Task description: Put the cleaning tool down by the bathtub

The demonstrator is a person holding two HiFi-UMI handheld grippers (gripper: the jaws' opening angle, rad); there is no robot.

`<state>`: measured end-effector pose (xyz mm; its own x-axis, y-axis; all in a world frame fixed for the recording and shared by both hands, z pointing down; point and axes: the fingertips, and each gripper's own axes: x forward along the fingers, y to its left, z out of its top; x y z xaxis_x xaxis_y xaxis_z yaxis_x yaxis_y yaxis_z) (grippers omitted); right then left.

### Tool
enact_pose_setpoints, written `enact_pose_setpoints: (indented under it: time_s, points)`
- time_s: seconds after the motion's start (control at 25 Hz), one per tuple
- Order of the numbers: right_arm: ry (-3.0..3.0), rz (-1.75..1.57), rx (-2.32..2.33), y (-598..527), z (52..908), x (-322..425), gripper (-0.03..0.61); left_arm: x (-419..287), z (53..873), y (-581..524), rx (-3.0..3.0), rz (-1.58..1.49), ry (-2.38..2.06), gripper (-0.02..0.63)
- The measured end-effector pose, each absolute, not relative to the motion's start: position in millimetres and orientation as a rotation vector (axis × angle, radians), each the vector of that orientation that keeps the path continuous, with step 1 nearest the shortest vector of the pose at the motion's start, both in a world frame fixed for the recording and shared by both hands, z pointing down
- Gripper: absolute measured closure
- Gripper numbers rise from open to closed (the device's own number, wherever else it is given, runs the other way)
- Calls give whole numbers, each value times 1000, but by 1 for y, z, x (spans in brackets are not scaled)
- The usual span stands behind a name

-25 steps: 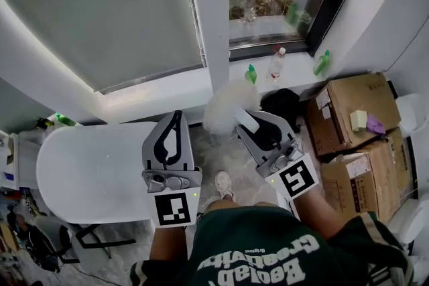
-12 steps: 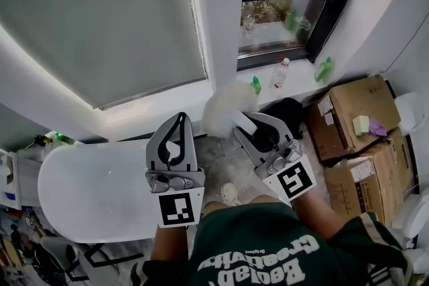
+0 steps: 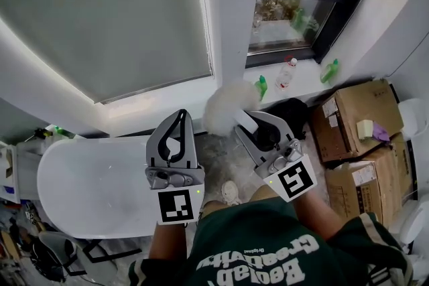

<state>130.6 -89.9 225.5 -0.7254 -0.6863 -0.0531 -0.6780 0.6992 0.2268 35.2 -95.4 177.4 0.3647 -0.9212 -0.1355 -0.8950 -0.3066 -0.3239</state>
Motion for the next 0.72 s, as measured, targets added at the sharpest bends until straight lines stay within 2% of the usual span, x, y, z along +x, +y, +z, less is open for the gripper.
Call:
enact_pose_setpoints:
  time_s: [0.72]
  points:
    - [-2976, -324, 993, -152, 222, 133, 486, 48, 175, -147, -2205, -142, 1731, 607]
